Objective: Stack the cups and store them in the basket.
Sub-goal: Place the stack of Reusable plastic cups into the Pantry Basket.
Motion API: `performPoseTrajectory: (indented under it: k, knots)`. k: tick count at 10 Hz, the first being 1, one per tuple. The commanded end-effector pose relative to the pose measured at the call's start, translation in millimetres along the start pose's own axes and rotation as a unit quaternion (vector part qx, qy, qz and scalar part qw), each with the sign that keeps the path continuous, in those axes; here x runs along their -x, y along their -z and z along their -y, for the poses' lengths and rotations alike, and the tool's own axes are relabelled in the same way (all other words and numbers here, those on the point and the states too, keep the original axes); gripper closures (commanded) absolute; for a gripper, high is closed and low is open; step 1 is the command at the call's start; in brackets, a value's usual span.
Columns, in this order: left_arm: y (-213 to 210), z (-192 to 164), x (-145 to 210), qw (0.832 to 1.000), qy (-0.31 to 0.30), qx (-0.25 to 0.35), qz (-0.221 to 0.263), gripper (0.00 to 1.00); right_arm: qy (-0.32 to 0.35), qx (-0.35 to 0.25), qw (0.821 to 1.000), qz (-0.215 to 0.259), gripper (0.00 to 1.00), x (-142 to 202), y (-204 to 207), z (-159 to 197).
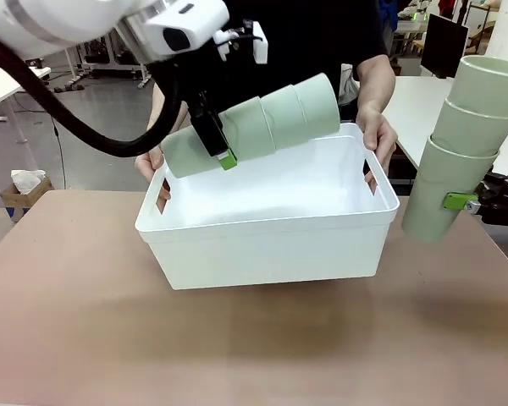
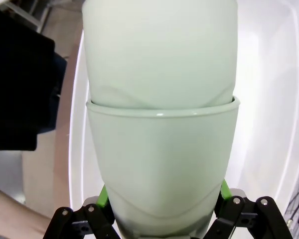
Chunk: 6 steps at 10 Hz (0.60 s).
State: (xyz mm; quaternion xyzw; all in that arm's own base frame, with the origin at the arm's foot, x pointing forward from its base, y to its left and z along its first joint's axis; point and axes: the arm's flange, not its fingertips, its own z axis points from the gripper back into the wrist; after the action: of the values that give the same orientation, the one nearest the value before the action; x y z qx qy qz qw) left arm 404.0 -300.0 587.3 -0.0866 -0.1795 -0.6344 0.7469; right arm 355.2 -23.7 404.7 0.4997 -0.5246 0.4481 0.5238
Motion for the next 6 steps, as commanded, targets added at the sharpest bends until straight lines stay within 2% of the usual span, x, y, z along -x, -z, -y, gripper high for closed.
performPoseTrajectory:
  k: [1,4,6]
  knots:
    - [4,-2,-15,1.0,-0.006,-0.01,-0.027,0.13,-0.005,-0.001,1.0,0.003,0.14,-4,0,-1]
    - [42,-11,-15,0.998,-0.009,-0.001,-0.067,0.13,-0.005,-0.001,1.0,0.003,0.14,-4,0,-1]
    - [62,-15,-16,0.997,-0.01,0.011,-0.075,0.13,-0.005,-0.001,1.0,0.003,0.14,-4,0,-1]
